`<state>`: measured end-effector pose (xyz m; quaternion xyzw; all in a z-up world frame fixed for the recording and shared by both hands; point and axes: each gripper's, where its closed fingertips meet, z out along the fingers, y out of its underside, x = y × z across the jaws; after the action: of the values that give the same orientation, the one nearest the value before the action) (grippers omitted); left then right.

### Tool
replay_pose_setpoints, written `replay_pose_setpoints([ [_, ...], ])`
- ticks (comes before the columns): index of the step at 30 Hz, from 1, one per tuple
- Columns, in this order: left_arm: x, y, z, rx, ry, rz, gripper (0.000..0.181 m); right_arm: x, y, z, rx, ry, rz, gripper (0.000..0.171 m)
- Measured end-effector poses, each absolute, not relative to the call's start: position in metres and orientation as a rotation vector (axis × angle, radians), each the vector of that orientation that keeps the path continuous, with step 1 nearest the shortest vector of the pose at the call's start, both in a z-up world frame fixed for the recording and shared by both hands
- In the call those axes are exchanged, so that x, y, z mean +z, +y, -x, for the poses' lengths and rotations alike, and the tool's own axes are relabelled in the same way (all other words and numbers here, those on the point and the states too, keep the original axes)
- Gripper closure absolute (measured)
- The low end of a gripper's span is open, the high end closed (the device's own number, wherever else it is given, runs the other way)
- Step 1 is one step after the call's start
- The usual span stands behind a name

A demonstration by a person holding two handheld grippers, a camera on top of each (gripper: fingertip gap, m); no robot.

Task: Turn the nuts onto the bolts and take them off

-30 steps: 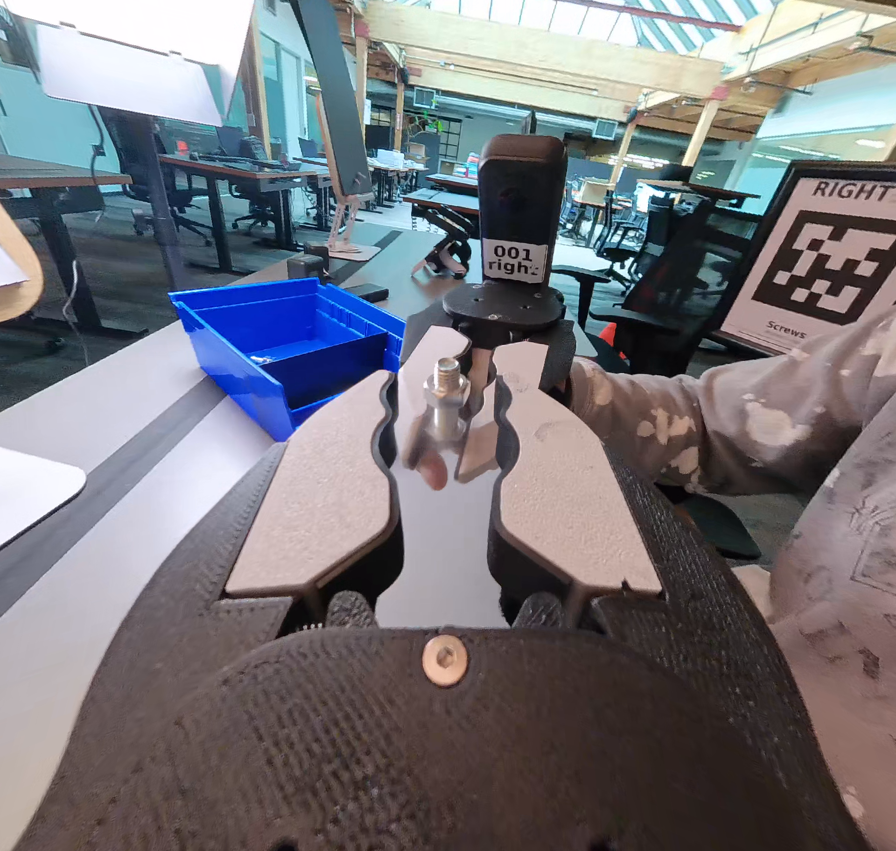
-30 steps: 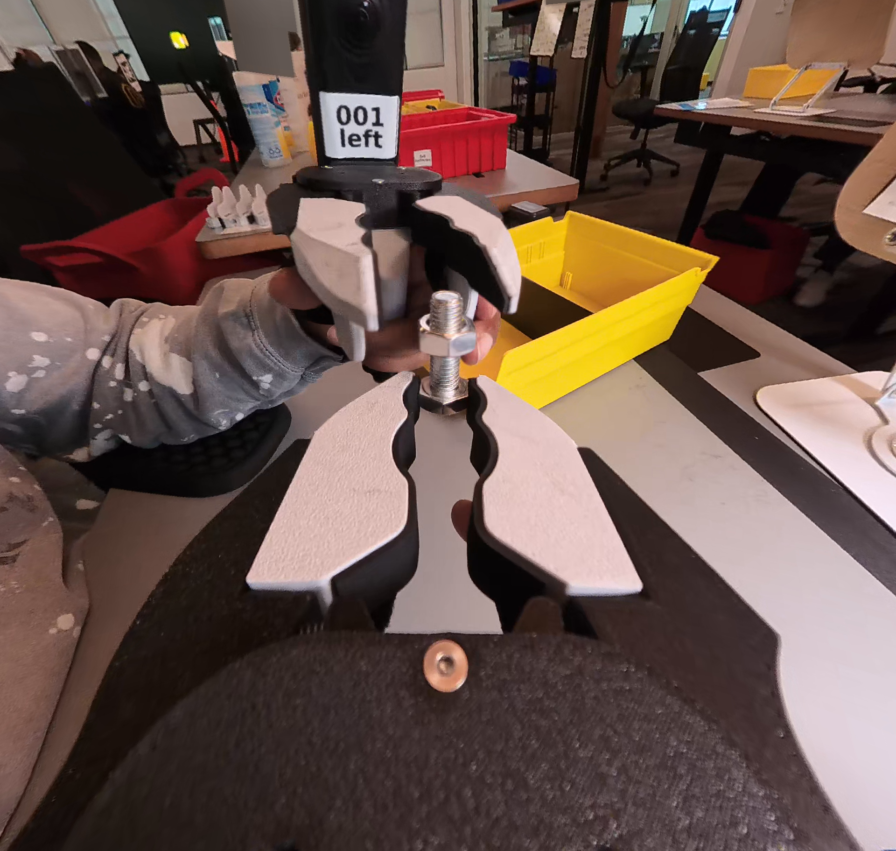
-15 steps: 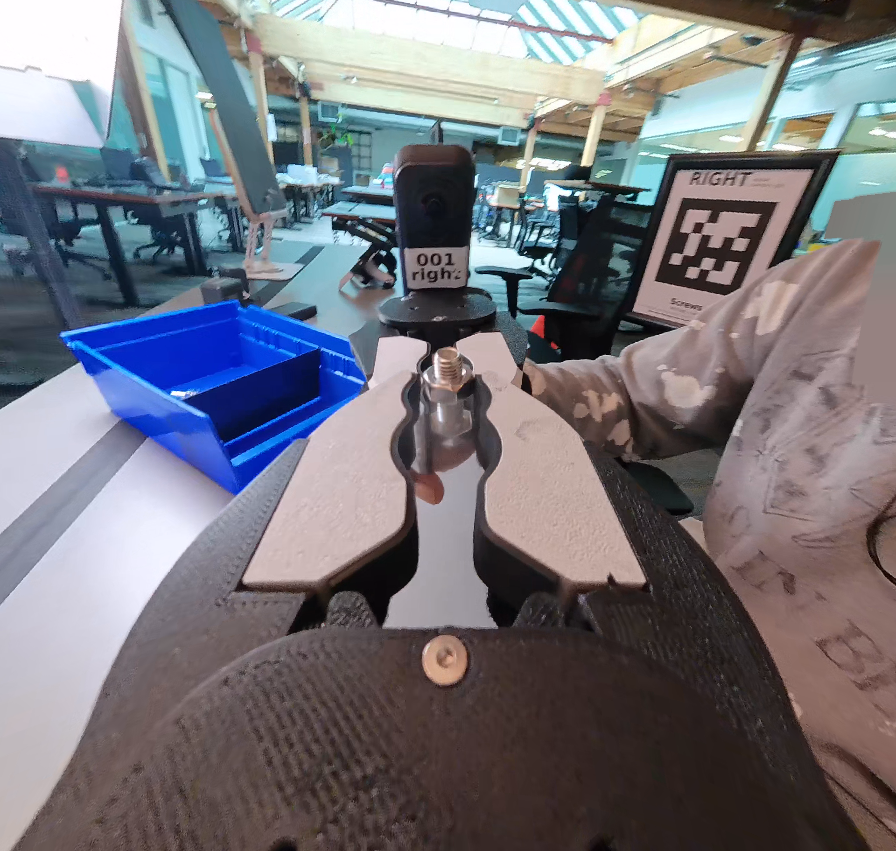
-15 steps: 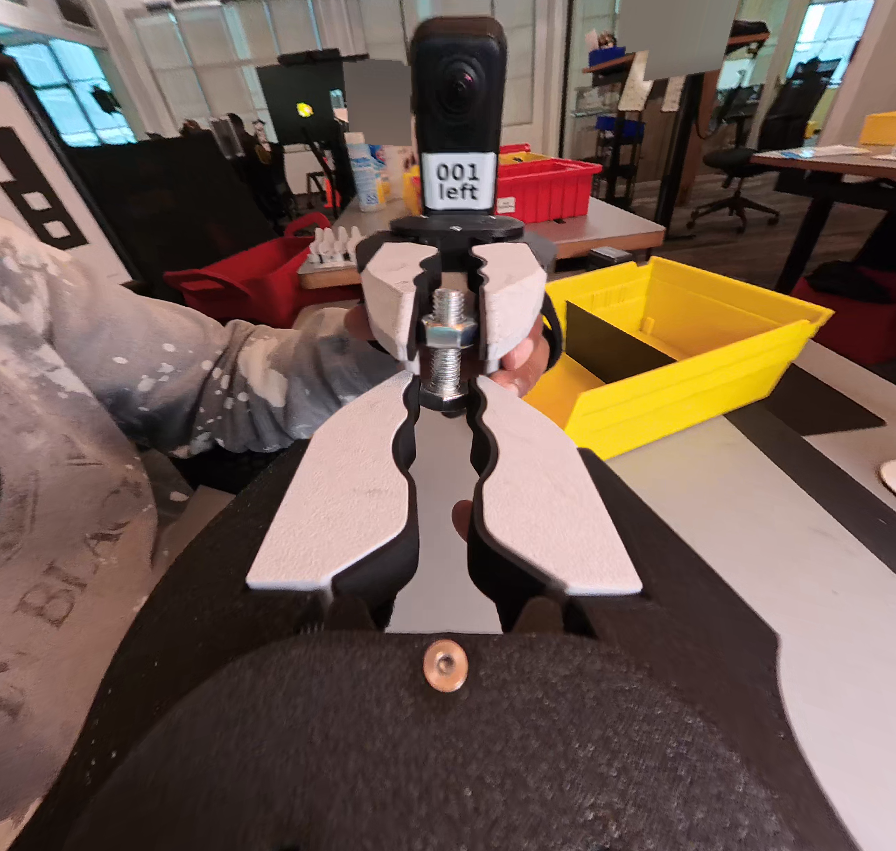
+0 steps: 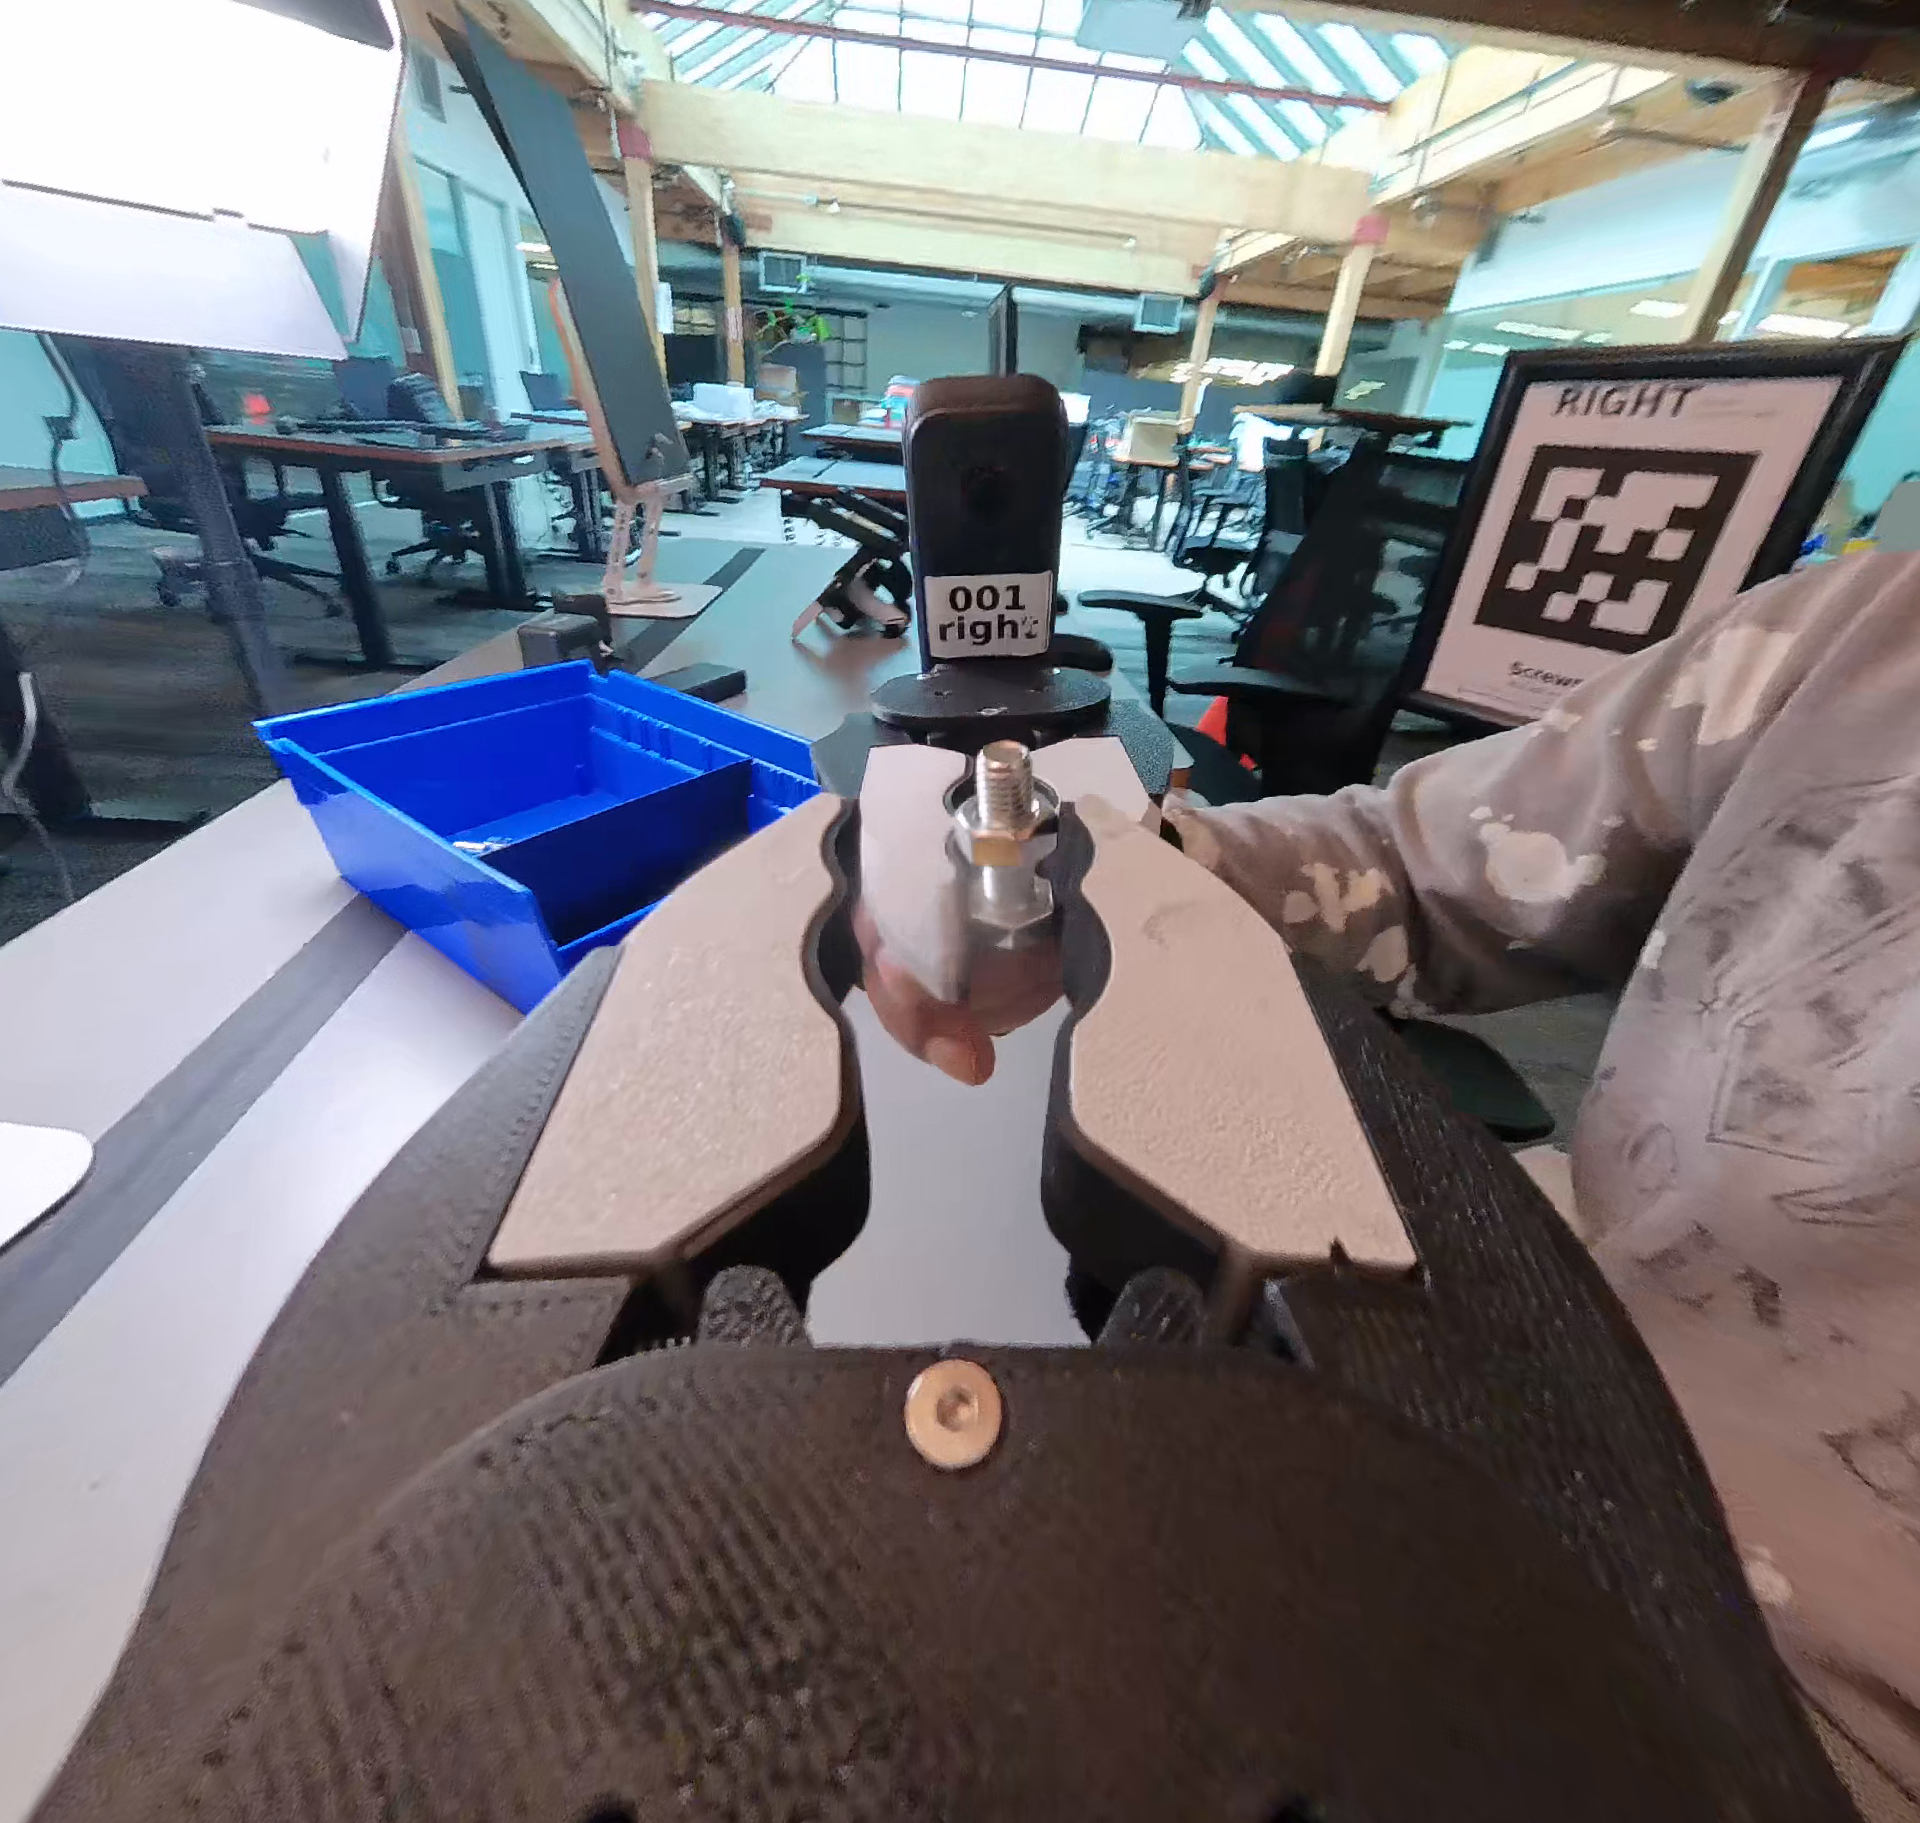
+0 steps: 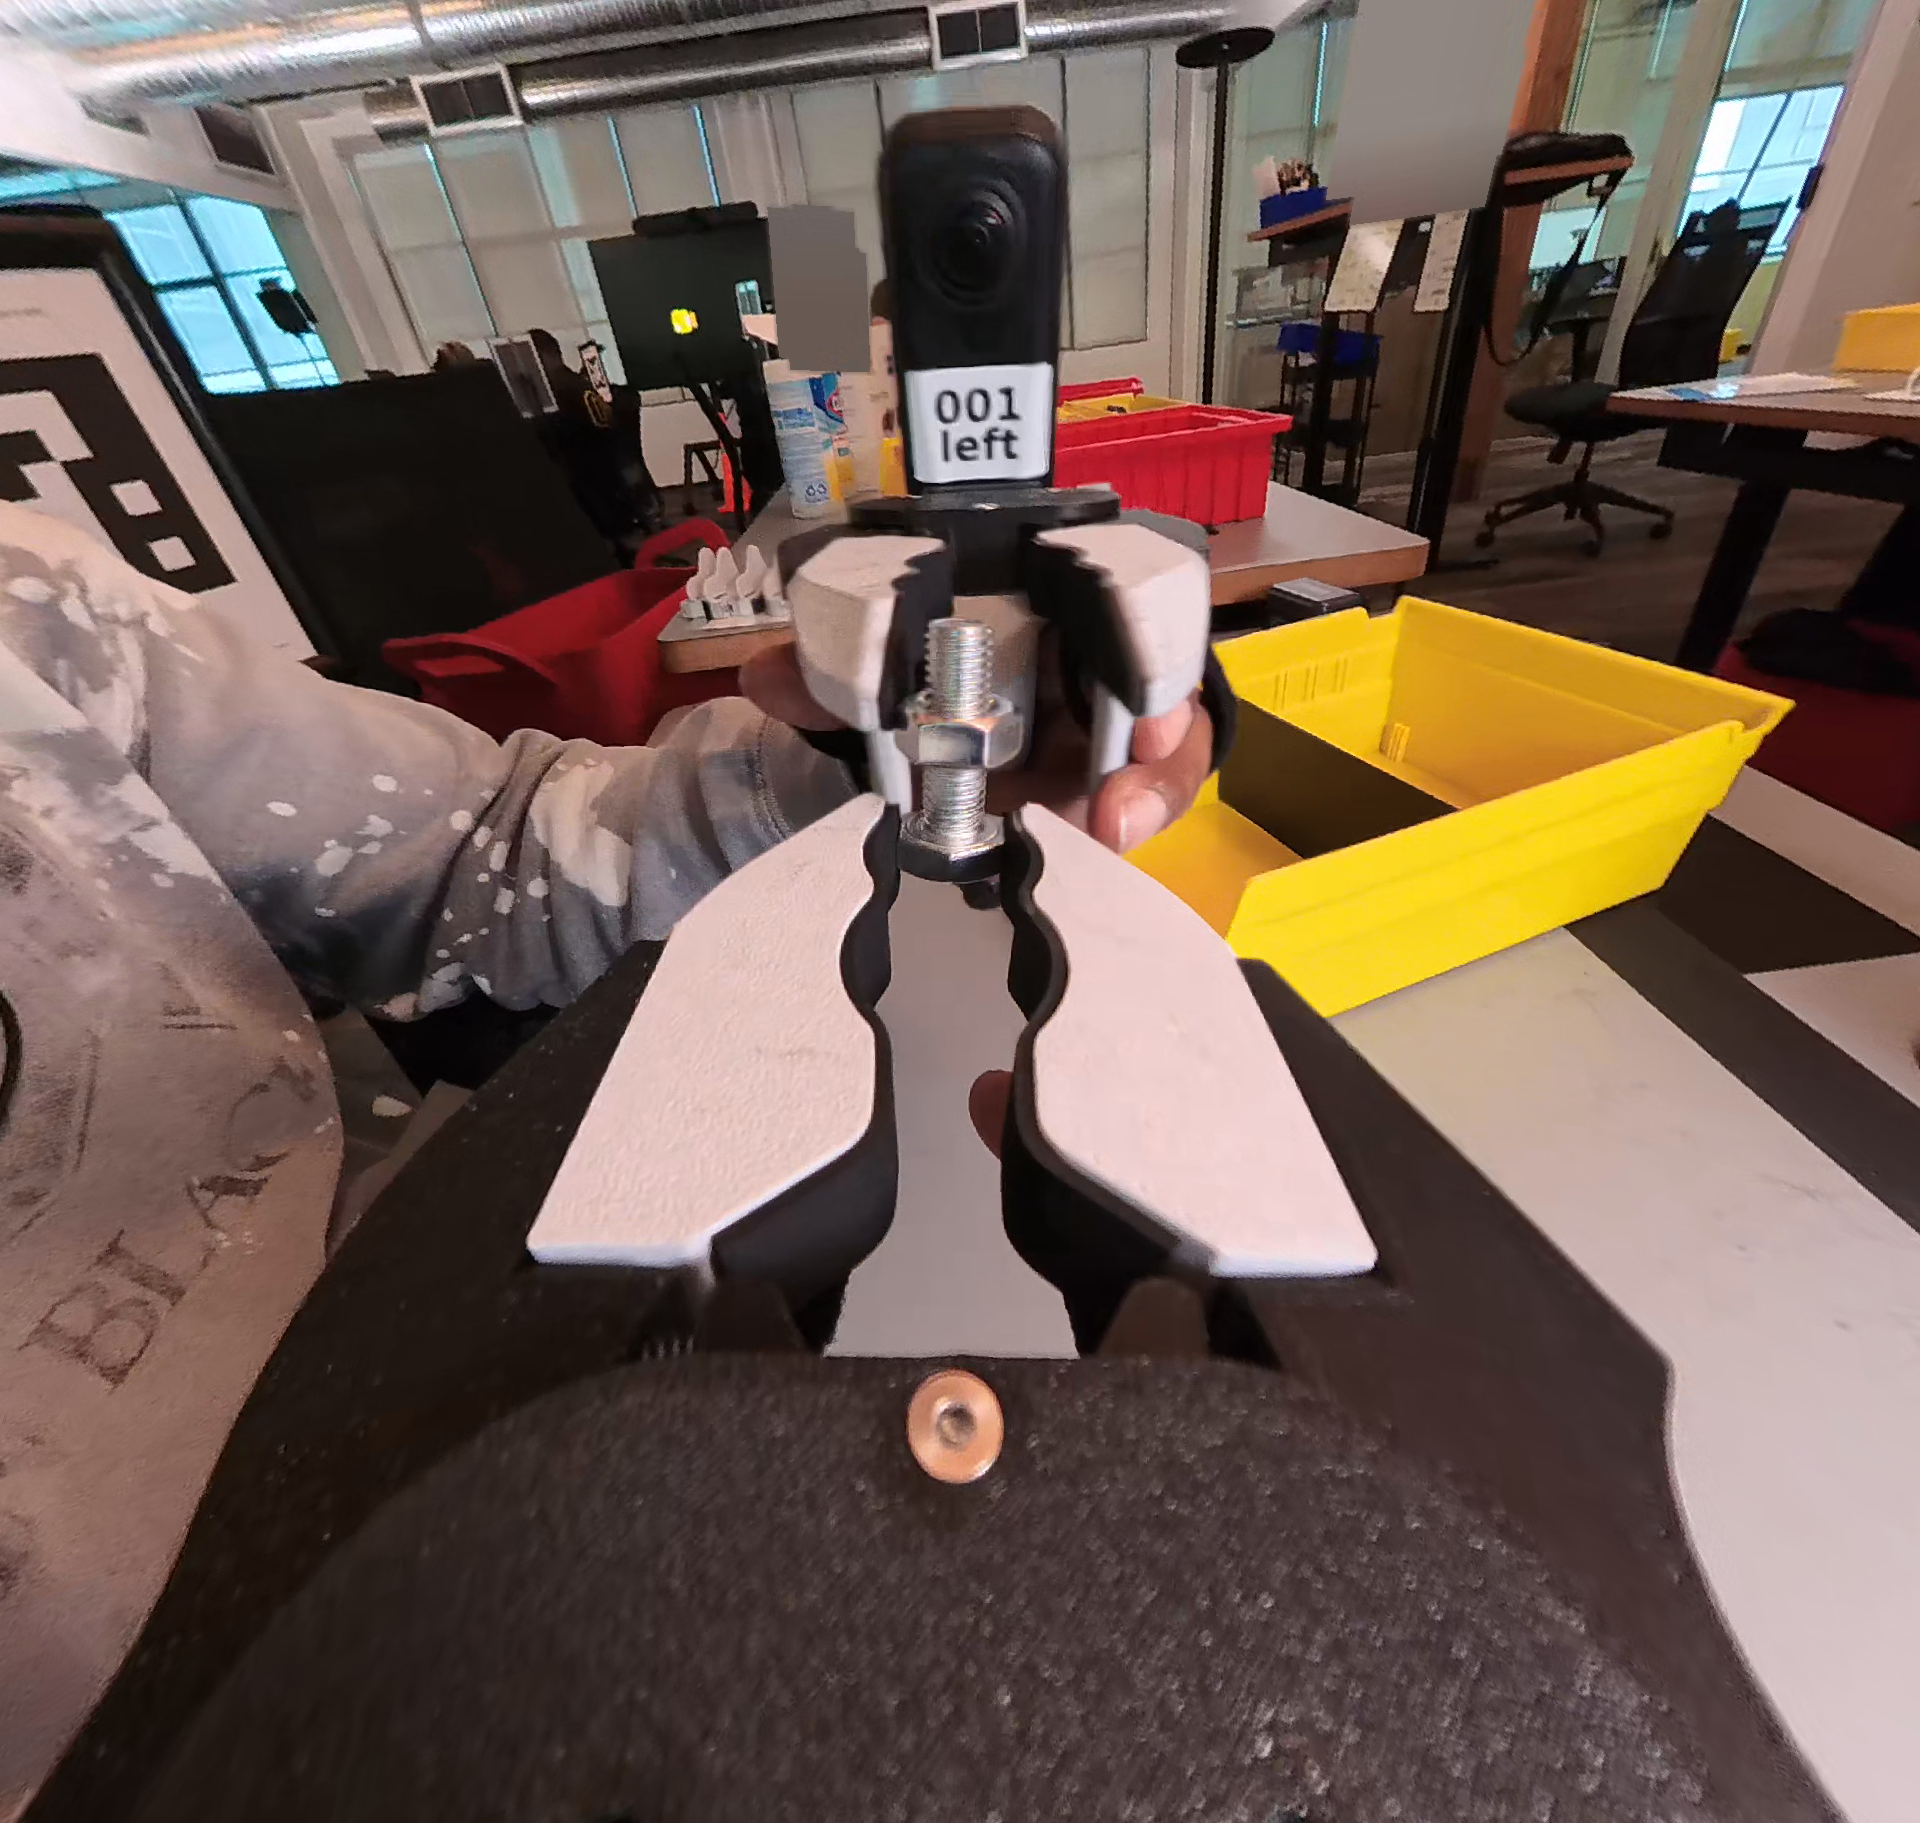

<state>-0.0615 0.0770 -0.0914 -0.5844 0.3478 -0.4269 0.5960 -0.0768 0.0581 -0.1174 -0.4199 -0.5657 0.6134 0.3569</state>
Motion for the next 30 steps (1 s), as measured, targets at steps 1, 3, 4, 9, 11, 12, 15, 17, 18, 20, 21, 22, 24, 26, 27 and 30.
replay_pose_setpoints([
  [1, -0.091, 0.079, 0.066, -1.013, 0.788, 1.365, 0.146, -0.115, 0.058, 0.076, 1.592, -1.453, 1.070, 0.153],
  [3, -0.101, 0.097, 0.085, -0.860, 0.730, 1.438, 0.158, -0.105, 0.055, 0.069, 1.661, -1.434, 1.011, 0.153],
  [4, -0.104, 0.097, 0.088, -0.838, 0.739, 1.447, 0.157, -0.102, 0.055, 0.067, 1.663, -1.426, 1.001, 0.153],
  [9, -0.090, 0.084, 0.074, -0.914, 0.763, 1.396, 0.148, -0.108, 0.064, 0.071, 1.601, -1.420, 1.058, 0.153],
  [11, -0.089, 0.081, 0.064, -0.939, 0.779, 1.392, 0.146, -0.113, 0.066, 0.074, 1.573, -1.418, 1.086, 0.153],
  [12, -0.091, 0.081, 0.061, -0.934, 0.785, 1.401, 0.146, -0.114, 0.066, 0.075, 1.561, -1.423, 1.088, 0.153],
  [15, -0.094, 0.091, 0.071, -0.912, 0.727, 1.437, 0.152, -0.110, 0.065, 0.073, 1.574, -1.407, 1.065, 0.153],
  [17, -0.104, 0.106, 0.088, -0.789, 0.684, 1.500, 0.156, -0.100, 0.062, 0.067, 1.646, -1.390, 1.012, 0.153],
  [18, -0.103, 0.103, 0.089, -0.821, 0.683, 1.493, 0.153, -0.098, 0.062, 0.067, 1.625, -1.387, 1.008, 0.153],
  [20, -0.094, 0.097, 0.086, -0.870, 0.686, 1.458, 0.150, -0.101, 0.064, 0.067, 1.579, -1.406, 1.020, 0.153],
  [21, -0.092, 0.094, 0.081, -0.882, 0.704, 1.447, 0.147, -0.102, 0.066, 0.068, 1.573, -1.400, 1.036, 0.153],
  [22, -0.090, 0.089, 0.074, -0.906, 0.727, 1.435, 0.145, -0.104, 0.069, 0.069, 1.570, -1.395, 1.056, 0.152],
  [24, -0.087, 0.082, 0.063, -0.947, 0.758, 1.418, 0.142, -0.109, 0.072, 0.072, 1.553, -1.392, 1.082, 0.153],
  [26, -0.094, 0.086, 0.060, -0.903, 0.771, 1.452, 0.143, -0.109, 0.069, 0.073, 1.554, -1.397, 1.077, 0.153],
  [27, -0.095, 0.087, 0.062, -0.905, 0.763, 1.453, 0.139, -0.108, 0.068, 0.073, 1.557, -1.397, 1.068, 0.153],
  [30, -0.109, 0.109, 0.089, -0.776, 0.658, 1.566, 0.158, -0.098, 0.063, 0.066, 1.617, -1.386, 1.012, 0.153],
])
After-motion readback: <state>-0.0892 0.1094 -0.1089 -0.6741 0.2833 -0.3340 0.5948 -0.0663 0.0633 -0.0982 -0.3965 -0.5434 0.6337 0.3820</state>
